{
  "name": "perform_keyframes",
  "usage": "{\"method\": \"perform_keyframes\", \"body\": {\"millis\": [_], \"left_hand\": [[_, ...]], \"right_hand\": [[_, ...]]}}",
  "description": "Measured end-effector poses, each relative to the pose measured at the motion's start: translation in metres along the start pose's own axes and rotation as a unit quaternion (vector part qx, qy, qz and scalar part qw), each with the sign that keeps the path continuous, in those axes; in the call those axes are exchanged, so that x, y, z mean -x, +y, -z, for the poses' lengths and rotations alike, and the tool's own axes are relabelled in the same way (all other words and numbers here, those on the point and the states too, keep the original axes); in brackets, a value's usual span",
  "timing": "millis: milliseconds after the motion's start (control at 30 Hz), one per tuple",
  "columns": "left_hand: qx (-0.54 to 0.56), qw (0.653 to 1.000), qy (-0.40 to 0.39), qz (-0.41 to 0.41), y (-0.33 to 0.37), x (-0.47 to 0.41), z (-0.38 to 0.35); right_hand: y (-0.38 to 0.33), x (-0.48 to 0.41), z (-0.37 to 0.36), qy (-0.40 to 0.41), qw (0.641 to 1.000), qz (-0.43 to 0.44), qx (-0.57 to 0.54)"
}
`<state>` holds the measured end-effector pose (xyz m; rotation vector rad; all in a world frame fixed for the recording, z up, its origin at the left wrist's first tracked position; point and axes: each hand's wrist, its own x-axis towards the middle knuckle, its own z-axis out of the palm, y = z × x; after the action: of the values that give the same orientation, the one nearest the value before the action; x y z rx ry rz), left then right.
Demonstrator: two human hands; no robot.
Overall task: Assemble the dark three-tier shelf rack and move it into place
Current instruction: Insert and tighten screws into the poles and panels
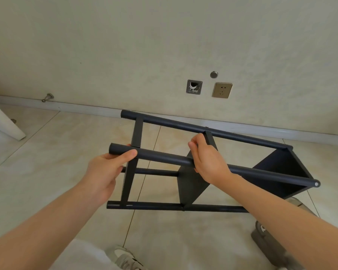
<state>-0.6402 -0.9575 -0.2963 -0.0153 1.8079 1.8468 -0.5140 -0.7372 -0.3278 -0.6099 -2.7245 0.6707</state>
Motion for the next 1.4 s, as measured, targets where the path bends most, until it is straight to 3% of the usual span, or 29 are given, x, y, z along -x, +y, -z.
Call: {"method": "perform_keyframes", "body": {"millis": [133, 367, 533, 667, 800, 900, 1000, 1100, 1267, 1400], "left_hand": [[-0.034, 0.999, 0.005, 0.035, -0.027, -0.013, 0.003], [-0.116, 0.985, -0.063, 0.114, -0.062, -0.038, 0.013], [-0.248, 0.955, -0.12, 0.113, -0.083, -0.052, 0.013], [-0.379, 0.904, -0.19, 0.051, -0.085, -0.065, 0.012], [-0.489, 0.825, -0.283, -0.028, -0.069, -0.074, 0.008], [-0.564, 0.757, -0.324, -0.054, -0.063, -0.078, 0.004], [-0.601, 0.718, -0.342, -0.073, -0.06, -0.078, 0.003], [-0.615, 0.704, -0.346, -0.081, -0.06, -0.078, 0.003], [-0.599, 0.709, -0.364, -0.073, -0.065, -0.072, 0.006], [-0.59, 0.713, -0.369, -0.088, -0.075, -0.069, 0.013]], "right_hand": [[0.016, 0.004, -0.014, -0.008, 1.0, 0.004, 0.029], [0.044, 0.013, -0.043, 0.012, 0.997, 0.017, 0.077], [0.062, 0.02, -0.054, 0.01, 0.995, 0.027, 0.091], [0.074, 0.023, -0.055, 0.024, 0.995, 0.048, 0.084], [0.079, 0.022, -0.055, 0.034, 0.993, 0.066, 0.087], [0.079, 0.022, -0.053, 0.002, 0.995, 0.06, 0.085], [0.074, 0.014, -0.05, -0.04, 0.994, 0.03, 0.095], [0.065, -0.001, -0.051, -0.056, 0.996, 0.025, 0.066], [0.047, -0.041, -0.058, -0.023, 0.992, 0.117, 0.042], [0.026, -0.07, -0.072, -0.068, 0.984, 0.16, 0.051]]}}
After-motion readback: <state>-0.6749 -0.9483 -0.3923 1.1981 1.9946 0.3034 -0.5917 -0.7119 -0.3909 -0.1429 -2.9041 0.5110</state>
